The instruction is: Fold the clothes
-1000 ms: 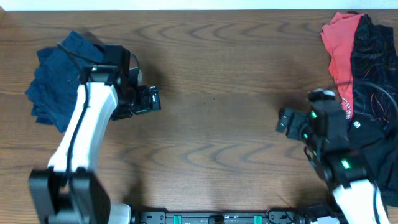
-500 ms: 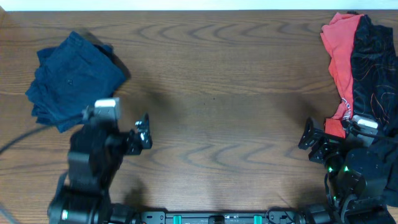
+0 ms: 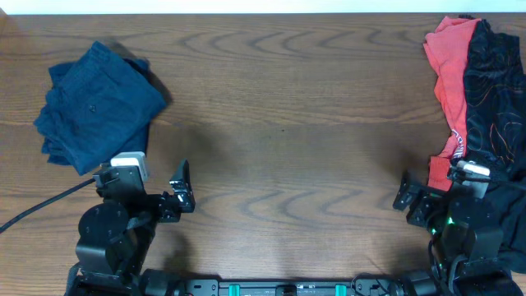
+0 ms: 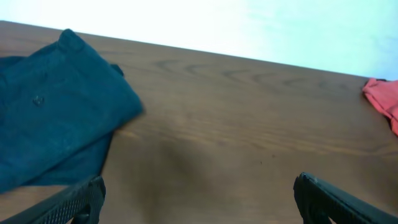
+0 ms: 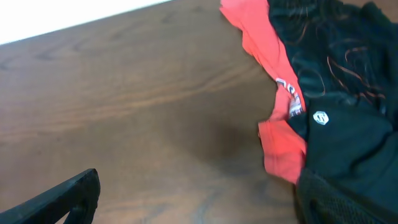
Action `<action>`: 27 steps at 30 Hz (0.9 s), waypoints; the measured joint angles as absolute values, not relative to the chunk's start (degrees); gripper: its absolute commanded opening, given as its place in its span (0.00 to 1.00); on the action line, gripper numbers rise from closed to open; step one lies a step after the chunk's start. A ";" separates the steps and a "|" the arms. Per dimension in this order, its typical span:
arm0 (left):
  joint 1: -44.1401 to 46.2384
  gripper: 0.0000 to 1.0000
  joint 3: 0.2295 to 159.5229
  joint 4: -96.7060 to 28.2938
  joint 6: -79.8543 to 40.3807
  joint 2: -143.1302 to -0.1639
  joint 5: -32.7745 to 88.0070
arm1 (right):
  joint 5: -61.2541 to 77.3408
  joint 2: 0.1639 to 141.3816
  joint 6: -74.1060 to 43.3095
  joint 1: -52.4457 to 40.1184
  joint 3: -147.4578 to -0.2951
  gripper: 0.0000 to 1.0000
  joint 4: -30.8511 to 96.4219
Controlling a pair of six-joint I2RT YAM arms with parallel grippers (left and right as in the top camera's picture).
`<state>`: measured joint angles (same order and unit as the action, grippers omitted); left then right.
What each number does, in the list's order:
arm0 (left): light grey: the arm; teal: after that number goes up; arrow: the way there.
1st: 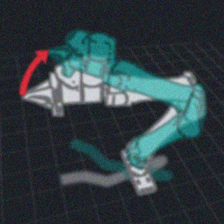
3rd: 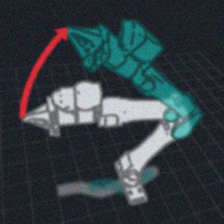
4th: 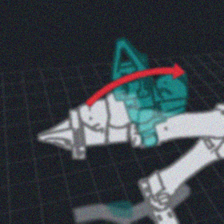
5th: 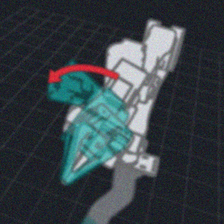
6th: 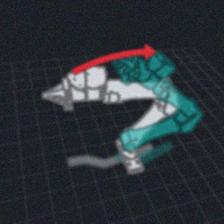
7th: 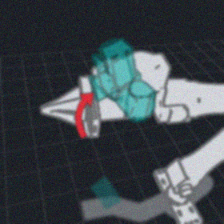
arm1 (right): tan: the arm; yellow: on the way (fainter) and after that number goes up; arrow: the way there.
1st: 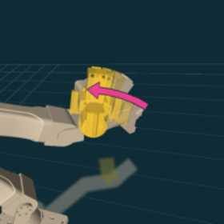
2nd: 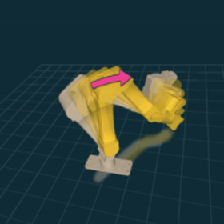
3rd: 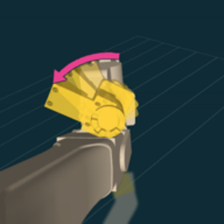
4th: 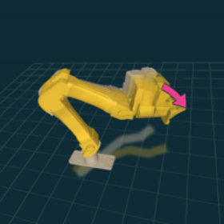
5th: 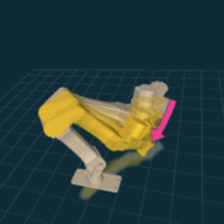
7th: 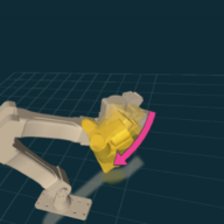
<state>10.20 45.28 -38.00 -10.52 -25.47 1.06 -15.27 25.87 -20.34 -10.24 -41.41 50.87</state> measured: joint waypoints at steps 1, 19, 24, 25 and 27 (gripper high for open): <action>10.20 0.98 45.28 -38.44 -10.52 -25.47 1.06 | -15.27 25.87 -20.34 -10.24 -41.41 0.99 51.66; 10.20 0.98 45.25 -50.61 -10.50 -25.45 1.06 | -15.27 25.87 -20.34 -10.24 -41.41 0.99 58.50; 10.20 0.98 45.25 -51.72 -10.52 -25.45 1.06 | -15.22 24.12 -19.81 -10.24 -41.06 0.99 56.45; 10.20 0.98 45.25 -51.77 -10.52 -25.45 1.06 | -15.07 22.92 -18.90 -10.24 -40.49 0.99 54.17; 10.20 0.98 45.23 -51.83 -10.52 -25.45 1.08 | -14.24 19.55 -15.70 -10.24 -38.04 0.99 46.65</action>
